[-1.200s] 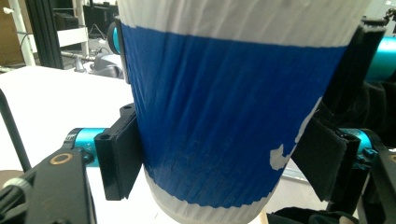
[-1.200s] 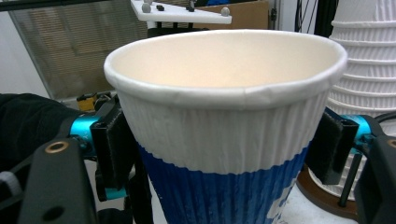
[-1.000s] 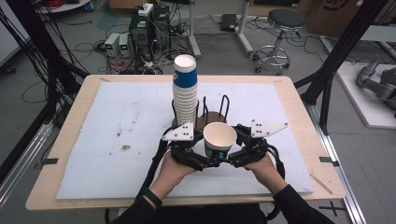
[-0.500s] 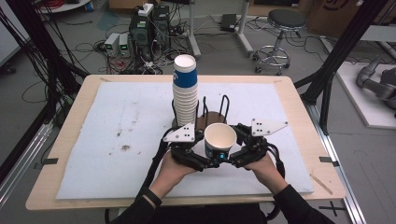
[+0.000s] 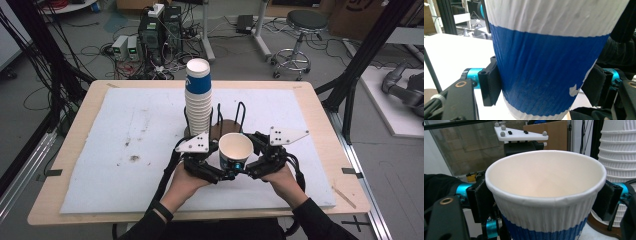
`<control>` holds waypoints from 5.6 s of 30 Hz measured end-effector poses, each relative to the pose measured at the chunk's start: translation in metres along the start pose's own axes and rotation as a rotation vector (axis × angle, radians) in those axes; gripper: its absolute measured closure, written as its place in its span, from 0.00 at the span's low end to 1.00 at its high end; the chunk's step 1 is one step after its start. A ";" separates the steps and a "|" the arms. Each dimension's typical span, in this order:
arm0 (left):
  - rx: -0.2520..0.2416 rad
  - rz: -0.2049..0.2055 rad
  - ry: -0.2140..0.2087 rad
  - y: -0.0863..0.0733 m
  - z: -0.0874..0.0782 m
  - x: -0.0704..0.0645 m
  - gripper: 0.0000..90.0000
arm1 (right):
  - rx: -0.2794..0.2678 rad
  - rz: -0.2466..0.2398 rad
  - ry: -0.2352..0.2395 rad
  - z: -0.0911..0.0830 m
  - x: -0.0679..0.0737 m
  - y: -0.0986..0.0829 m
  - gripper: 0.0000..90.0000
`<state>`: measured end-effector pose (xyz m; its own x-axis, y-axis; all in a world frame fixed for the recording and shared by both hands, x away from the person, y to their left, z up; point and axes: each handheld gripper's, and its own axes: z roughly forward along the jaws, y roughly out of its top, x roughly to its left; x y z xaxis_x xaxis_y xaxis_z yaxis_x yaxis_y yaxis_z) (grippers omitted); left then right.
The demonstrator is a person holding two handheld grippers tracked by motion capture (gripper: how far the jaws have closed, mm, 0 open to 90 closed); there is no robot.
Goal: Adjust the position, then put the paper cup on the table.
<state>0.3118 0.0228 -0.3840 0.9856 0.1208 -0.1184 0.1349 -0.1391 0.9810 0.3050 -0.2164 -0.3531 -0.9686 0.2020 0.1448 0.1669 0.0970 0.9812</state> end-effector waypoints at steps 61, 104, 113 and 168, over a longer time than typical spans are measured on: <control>0.015 0.057 0.386 -0.012 -0.130 0.007 0.17 | -0.008 -0.025 -0.186 -0.034 -0.018 -0.001 0.23; 0.027 0.014 0.451 -0.030 -0.133 0.016 0.17 | 0.001 -0.043 -0.251 -0.044 -0.022 0.002 0.23; 0.034 0.010 0.455 -0.031 -0.132 0.018 0.17 | -0.004 -0.047 -0.334 -0.062 -0.038 0.007 0.23; 0.052 0.010 0.451 -0.036 -0.129 0.021 0.17 | 0.037 0.114 -0.686 -0.089 -0.127 -0.054 0.23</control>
<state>0.3151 0.1567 -0.4020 0.8454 0.5338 -0.0192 0.1420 -0.1900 0.9715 0.4026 -0.3341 -0.4132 -0.6116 0.7818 0.1216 0.2789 0.0692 0.9578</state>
